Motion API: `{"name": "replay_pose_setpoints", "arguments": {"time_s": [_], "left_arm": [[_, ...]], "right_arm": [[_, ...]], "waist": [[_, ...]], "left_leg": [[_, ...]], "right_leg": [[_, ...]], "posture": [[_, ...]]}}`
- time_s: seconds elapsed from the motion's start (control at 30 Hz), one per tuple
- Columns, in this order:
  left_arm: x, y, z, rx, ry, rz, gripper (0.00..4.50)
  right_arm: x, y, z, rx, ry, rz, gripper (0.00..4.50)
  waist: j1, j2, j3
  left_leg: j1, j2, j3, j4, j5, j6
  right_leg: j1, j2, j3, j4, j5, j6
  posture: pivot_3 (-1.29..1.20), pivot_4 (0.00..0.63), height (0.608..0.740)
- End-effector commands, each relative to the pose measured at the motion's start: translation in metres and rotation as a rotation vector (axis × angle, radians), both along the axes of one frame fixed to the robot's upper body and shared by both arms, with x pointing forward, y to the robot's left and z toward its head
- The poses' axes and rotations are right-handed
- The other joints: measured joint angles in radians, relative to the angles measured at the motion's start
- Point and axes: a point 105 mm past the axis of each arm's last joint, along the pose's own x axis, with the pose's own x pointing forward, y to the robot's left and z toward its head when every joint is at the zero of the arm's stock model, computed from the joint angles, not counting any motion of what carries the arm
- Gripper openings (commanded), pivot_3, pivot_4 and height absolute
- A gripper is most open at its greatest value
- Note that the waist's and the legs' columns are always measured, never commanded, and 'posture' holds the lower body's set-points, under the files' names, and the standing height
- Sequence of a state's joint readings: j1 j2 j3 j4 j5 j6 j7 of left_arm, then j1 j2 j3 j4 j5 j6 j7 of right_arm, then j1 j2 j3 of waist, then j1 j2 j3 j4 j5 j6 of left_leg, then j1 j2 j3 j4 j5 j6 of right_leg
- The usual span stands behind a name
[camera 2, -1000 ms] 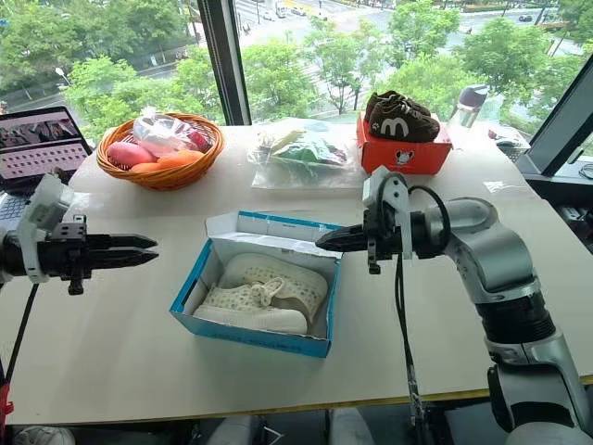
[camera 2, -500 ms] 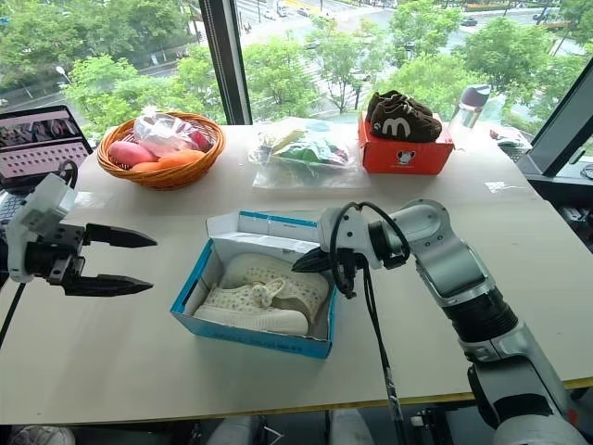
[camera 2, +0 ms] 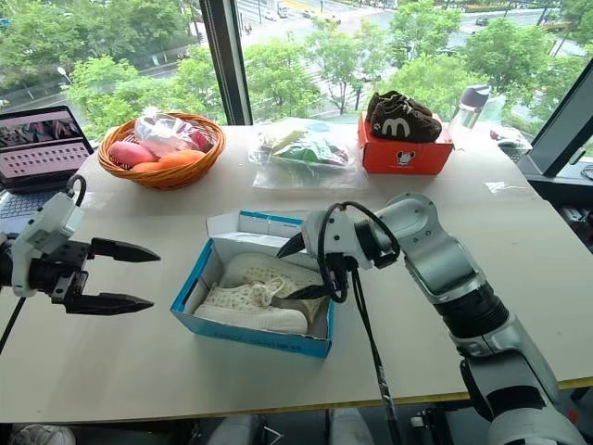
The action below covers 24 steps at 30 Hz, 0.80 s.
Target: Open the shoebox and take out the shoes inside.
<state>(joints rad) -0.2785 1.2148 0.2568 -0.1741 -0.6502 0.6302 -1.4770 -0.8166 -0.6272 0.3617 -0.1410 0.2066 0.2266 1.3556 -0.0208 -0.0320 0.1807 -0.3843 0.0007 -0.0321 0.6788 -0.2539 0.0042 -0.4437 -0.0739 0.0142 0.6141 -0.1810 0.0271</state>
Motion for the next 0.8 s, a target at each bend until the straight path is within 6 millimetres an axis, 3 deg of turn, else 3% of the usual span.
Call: {"name": "replay_pose_setpoints", "arguments": {"time_s": [0.03, 0.57, 0.67, 0.8], "left_arm": [[-0.004, -0.001, 0.020, 0.012, -0.085, -0.022, 4.50], [-0.010, -0.004, 0.019, 0.008, -0.098, 0.002, 4.50], [-0.009, -0.003, 0.016, 0.013, -0.094, 0.011, 4.50], [-0.007, -0.004, 0.017, 0.012, -0.099, 0.014, 4.50]], "right_arm": [[0.001, 0.013, 0.002, 0.020, -0.133, 0.050, 4.46], [0.011, 0.028, -0.024, -0.010, -0.215, 0.132, 4.46], [0.008, 0.032, -0.020, 0.020, -0.203, 0.146, 3.75], [0.009, 0.033, -0.018, 0.026, -0.208, 0.145, 2.35]], "waist": [[-0.002, 0.000, 0.000], [-0.003, 0.000, 0.000], [-0.004, 0.000, 0.000], [-0.004, 0.000, 0.000]], "left_leg": [[0.000, 0.000, 0.000, 0.000, 0.000, 0.000], [0.001, 0.000, 0.000, 0.000, 0.000, 0.000], [0.001, 0.000, 0.000, 0.000, 0.000, 0.000], [0.002, 0.000, 0.000, 0.000, 0.000, -0.001]], "right_leg": [[0.000, 0.000, 0.000, 0.000, 0.000, 0.000], [0.000, 0.000, 0.000, 0.001, 0.000, -0.001], [0.000, 0.000, 0.000, 0.002, 0.000, -0.001], [0.000, 0.001, 0.000, 0.003, 0.000, -0.001]], "posture": [[0.00, 0.150, 0.740], [0.00, 0.150, 0.740], [0.00, 0.150, 0.740], [0.00, 0.150, 0.740]]}}
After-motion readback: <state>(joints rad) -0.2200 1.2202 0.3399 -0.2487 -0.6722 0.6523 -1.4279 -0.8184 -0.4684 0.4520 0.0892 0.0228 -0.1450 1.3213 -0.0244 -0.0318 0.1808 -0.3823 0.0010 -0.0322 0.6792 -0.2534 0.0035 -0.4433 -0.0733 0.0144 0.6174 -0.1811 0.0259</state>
